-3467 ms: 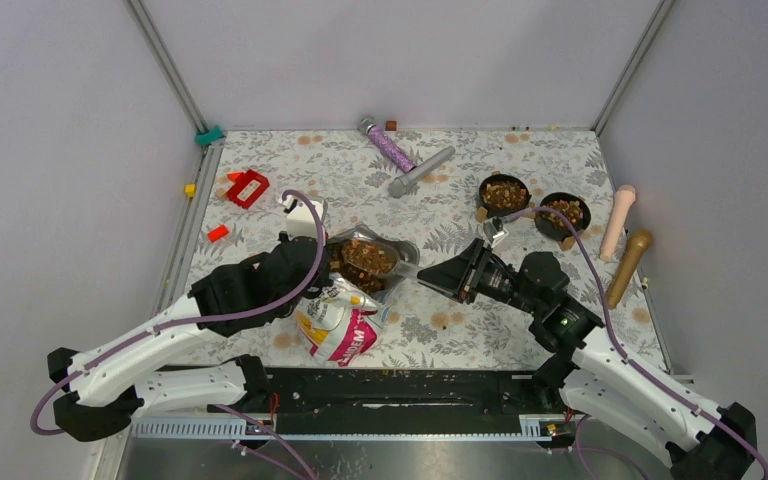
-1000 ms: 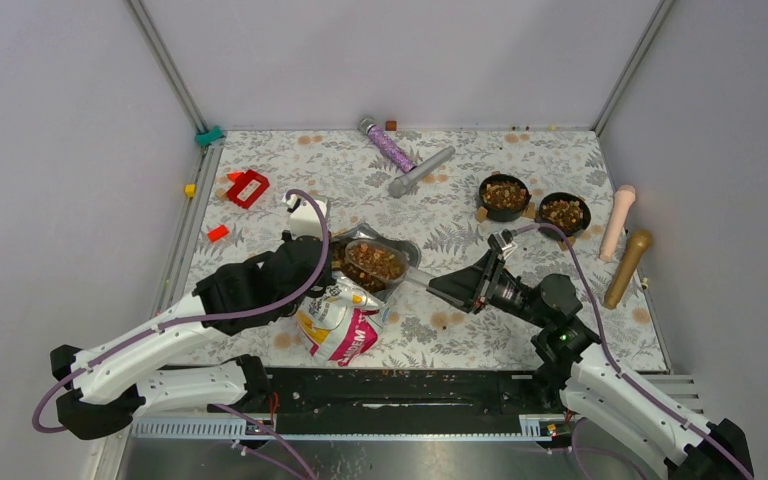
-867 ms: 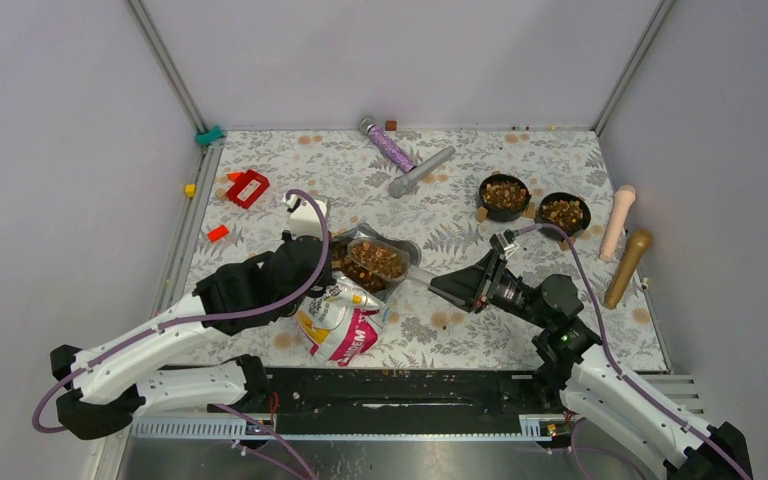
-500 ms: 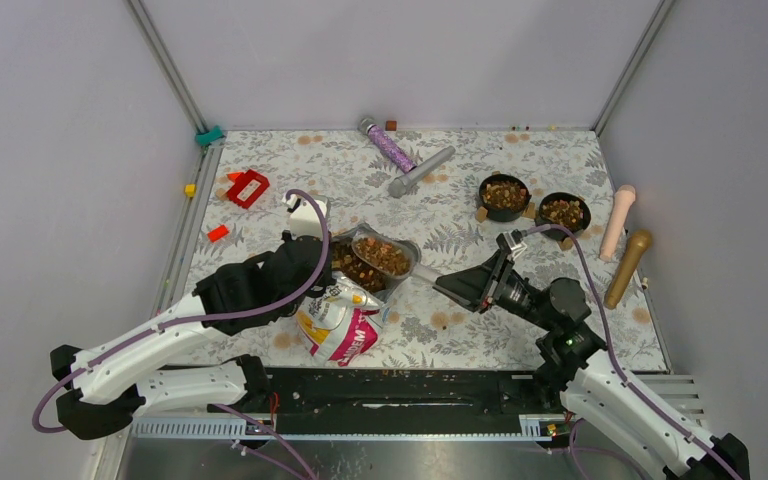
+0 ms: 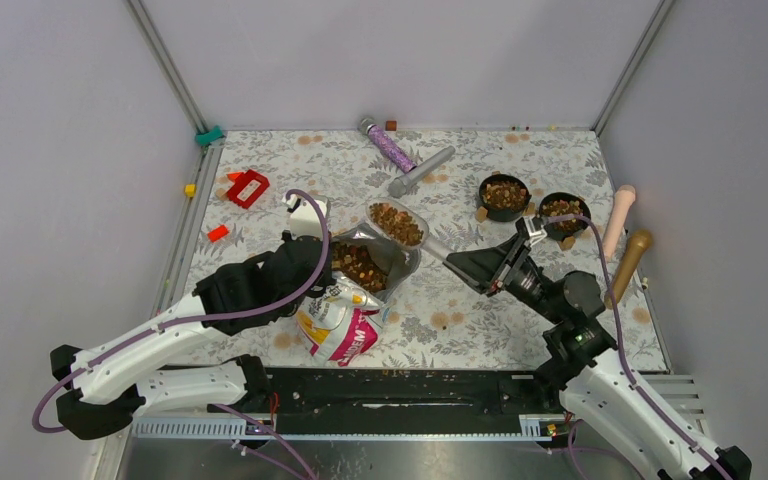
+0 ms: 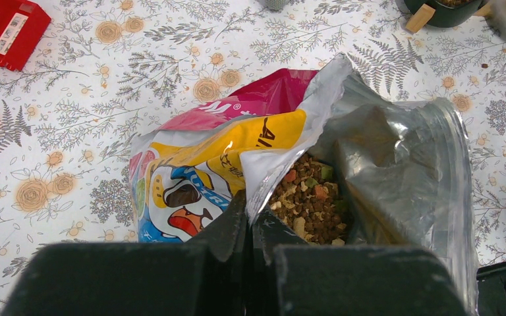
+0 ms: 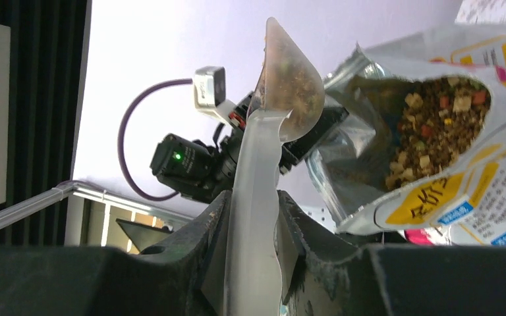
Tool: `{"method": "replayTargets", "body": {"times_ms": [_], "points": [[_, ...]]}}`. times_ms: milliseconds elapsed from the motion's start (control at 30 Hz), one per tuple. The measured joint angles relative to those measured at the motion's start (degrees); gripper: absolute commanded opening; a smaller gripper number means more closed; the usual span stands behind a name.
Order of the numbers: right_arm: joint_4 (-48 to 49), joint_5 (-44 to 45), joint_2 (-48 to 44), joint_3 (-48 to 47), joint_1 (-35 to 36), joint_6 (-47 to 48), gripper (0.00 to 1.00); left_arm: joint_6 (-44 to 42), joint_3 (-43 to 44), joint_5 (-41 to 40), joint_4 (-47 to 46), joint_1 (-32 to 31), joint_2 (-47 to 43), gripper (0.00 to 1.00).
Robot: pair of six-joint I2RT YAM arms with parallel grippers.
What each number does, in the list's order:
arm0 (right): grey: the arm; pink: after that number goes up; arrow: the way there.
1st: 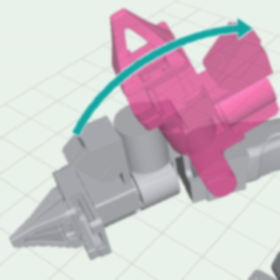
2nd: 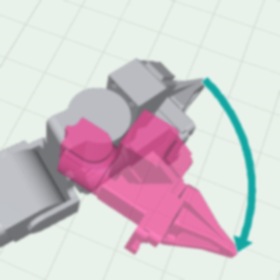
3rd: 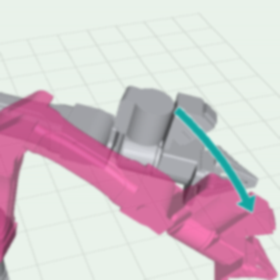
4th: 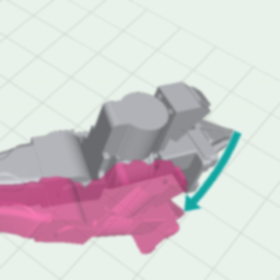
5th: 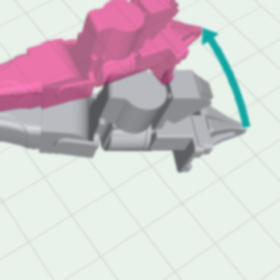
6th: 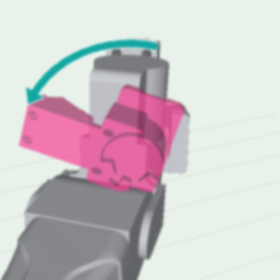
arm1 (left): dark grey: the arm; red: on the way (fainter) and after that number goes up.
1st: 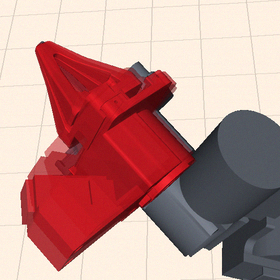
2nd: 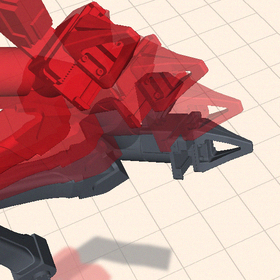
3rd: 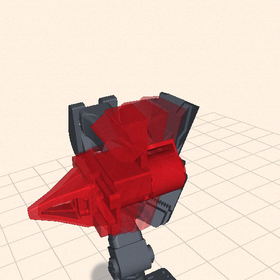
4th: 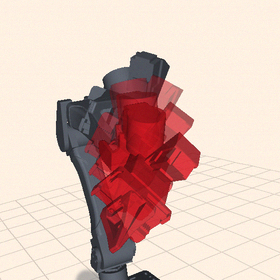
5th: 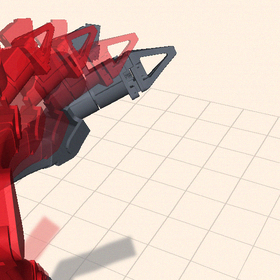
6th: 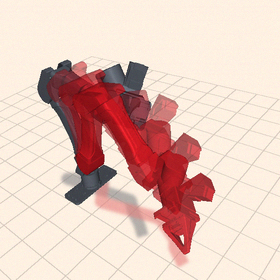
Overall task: Serve the pet food
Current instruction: Pour the pet food into the pet food bowl.
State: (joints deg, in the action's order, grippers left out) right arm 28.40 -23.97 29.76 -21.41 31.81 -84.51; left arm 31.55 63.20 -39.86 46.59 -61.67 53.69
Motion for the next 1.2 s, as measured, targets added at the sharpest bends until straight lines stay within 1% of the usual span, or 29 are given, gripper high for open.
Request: {"method": "replayTargets", "body": {"times_ms": [200,400,600,800,967,1200], "points": [[-1.49,3.43,0.66,-3.67,-1.33,2.45,0.00,0.00,0.00,0.00,0.02,-0.02,0.00,0.00],[-6.01,9.29,0.76,-6.45,-3.13,6.29,0.00,0.00,0.00,0.02,0.00,0.00,0.00,0.00],[-10.40,17.51,-1.11,-7.04,-4.39,9.35,0.00,0.00,0.00,0.02,0.02,-0.02,0.00,0.00],[-17.03,27.82,-3.98,-7.96,-4.94,13.07,0.00,0.00,0.00,0.02,0.02,-0.02,0.00,0.00],[-20.24,33.66,-4.28,-9.73,-5.60,16.24,0.00,0.00,0.00,0.02,0.02,-0.04,0.00,0.00],[-22.18,35.91,-0.98,-10.36,-9.92,17.46,0.00,0.00,0.00,0.04,0.02,-0.04,0.00,0.00]]}}
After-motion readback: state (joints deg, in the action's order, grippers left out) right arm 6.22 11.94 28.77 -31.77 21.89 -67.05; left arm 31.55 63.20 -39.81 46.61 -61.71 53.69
